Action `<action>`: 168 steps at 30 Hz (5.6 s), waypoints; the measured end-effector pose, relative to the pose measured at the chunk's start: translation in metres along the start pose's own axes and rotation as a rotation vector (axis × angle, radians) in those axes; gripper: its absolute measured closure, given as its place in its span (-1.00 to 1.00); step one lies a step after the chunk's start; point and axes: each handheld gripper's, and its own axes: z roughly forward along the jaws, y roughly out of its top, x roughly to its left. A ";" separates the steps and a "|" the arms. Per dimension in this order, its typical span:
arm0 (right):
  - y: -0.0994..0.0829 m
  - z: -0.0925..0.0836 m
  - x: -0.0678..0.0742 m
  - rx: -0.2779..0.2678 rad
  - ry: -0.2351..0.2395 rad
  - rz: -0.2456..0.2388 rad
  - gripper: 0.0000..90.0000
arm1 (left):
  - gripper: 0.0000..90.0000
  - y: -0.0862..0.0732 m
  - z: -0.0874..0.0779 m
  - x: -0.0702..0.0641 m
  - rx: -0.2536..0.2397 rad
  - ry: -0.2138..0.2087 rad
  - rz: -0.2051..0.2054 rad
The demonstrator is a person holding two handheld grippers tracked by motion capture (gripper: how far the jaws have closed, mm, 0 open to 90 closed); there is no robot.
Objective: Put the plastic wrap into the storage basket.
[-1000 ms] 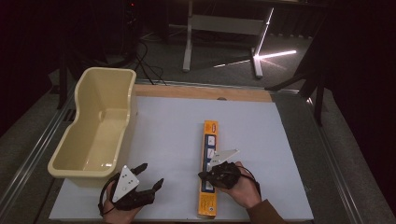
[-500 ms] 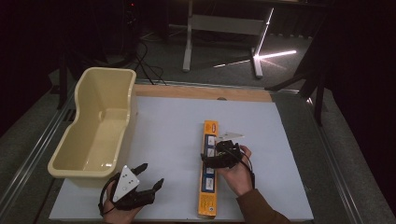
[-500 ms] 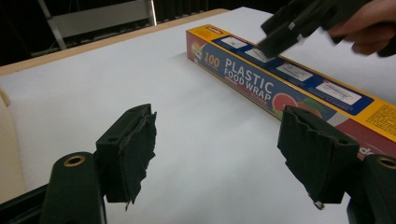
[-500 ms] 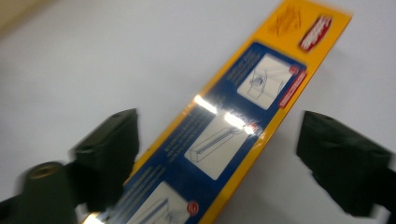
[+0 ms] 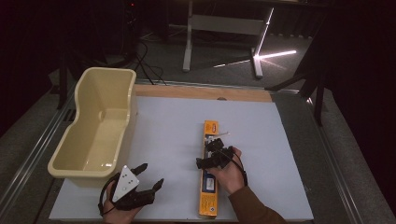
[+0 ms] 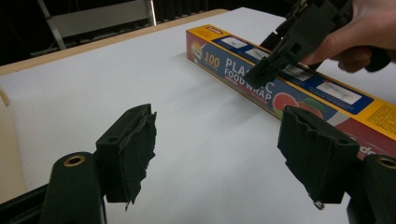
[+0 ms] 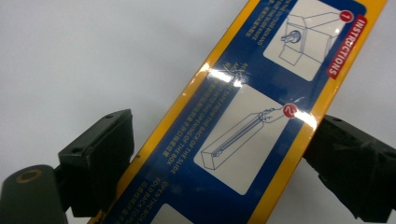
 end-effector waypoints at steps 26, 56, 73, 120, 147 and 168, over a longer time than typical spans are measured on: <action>0.003 -0.012 -0.036 0.296 0.108 -0.078 -0.39 | -0.39 0.000 0.002 0.000 0.012 0.003 -0.001; 0.024 -0.004 -0.038 0.397 0.150 0.124 -0.14 | -0.39 -0.001 0.002 0.001 0.010 0.005 -0.009; 0.052 -0.019 -0.038 0.317 0.371 0.212 -0.14 | -0.39 0.000 0.002 0.001 0.007 0.002 -0.006; 0.152 -0.066 0.007 0.071 0.662 0.303 -0.14 | -0.39 -0.001 0.001 -0.001 -0.006 -0.001 -0.007; 0.188 -0.052 0.014 -0.008 0.745 0.451 -0.14 | -0.39 -0.001 0.001 -0.001 -0.011 -0.009 -0.013; 0.212 -0.049 0.024 -0.067 0.822 0.567 -0.14 | -0.39 -0.002 0.001 -0.003 -0.024 -0.019 -0.025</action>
